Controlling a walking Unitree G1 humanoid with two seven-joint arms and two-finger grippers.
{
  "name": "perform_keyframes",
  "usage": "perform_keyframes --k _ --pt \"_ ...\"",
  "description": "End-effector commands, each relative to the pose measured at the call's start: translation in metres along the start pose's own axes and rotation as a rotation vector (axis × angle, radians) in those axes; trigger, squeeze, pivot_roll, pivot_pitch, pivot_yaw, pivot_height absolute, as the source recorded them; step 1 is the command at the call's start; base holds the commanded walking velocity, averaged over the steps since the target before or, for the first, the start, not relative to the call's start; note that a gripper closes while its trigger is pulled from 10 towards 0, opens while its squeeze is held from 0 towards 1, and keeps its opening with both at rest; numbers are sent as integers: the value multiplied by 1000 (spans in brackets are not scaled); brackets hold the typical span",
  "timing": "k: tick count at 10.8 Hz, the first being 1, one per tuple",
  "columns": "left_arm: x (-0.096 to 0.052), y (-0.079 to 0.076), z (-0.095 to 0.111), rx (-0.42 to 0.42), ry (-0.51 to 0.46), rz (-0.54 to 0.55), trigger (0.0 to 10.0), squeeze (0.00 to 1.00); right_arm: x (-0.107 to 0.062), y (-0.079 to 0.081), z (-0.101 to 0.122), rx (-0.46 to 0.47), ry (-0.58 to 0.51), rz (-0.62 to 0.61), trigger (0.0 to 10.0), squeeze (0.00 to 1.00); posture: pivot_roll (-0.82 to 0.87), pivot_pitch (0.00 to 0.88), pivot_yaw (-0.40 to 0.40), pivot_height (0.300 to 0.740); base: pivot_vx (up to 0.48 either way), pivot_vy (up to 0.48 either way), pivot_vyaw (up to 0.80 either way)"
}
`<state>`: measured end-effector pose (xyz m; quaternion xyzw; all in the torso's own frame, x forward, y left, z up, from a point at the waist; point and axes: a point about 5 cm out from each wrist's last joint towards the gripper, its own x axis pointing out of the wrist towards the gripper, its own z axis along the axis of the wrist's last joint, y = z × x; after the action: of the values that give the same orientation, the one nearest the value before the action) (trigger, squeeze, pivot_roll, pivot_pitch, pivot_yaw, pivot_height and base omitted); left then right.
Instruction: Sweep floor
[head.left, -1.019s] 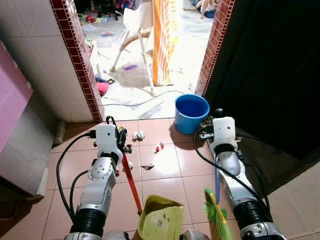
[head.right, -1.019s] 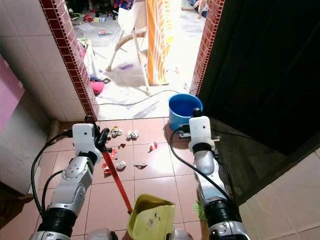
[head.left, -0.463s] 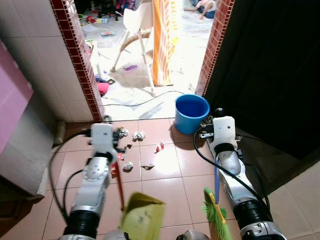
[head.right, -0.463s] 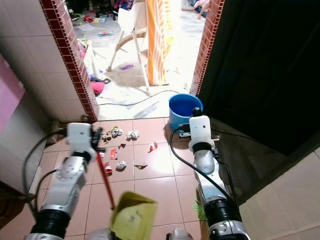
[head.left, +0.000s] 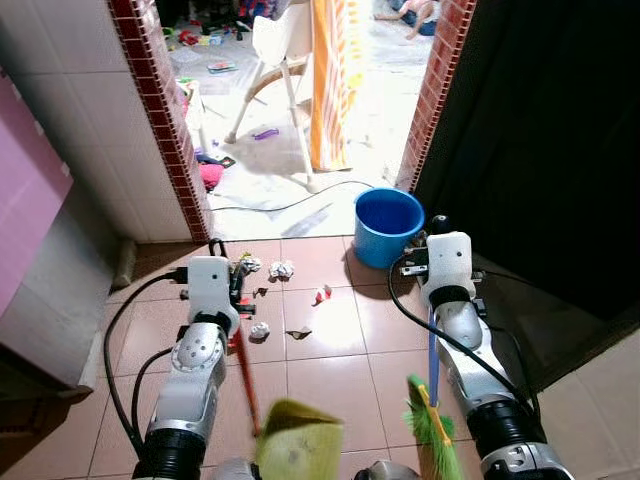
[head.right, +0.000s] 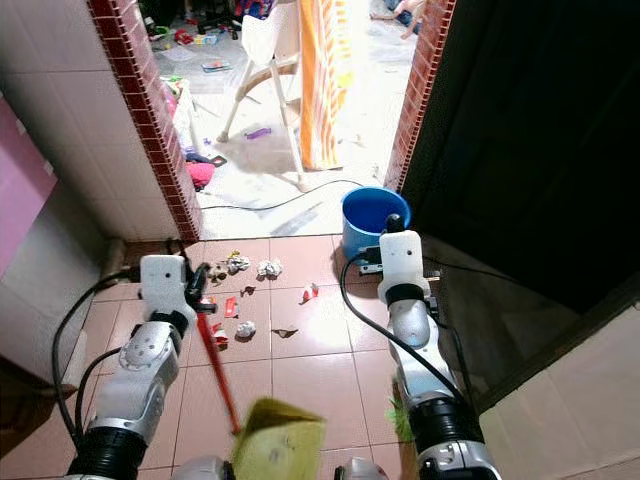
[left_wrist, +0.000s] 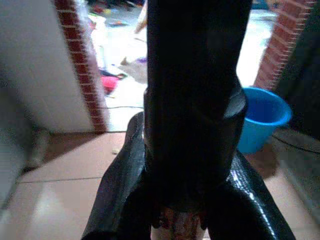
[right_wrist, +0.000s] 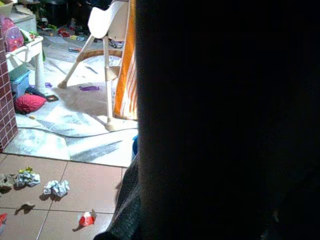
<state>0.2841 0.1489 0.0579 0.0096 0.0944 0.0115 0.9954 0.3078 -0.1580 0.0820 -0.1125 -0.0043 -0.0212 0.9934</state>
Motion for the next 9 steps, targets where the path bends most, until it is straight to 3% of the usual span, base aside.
perform_keyframes --k 1,6,9 --pt "7 11 20 29 -96 66 10000 0 1 -5 5 17 -26 -16 10000 0 -26 0 29 740 0 0 0" --pt "6 29 23 29 -130 224 10000 0 3 -1 9 45 -41 10 10000 0 -21 0 24 740 0 0 0" --pt "8 24 22 20 -126 190 10000 0 3 0 10 56 -44 21 10000 0 -24 0 26 740 0 0 0"
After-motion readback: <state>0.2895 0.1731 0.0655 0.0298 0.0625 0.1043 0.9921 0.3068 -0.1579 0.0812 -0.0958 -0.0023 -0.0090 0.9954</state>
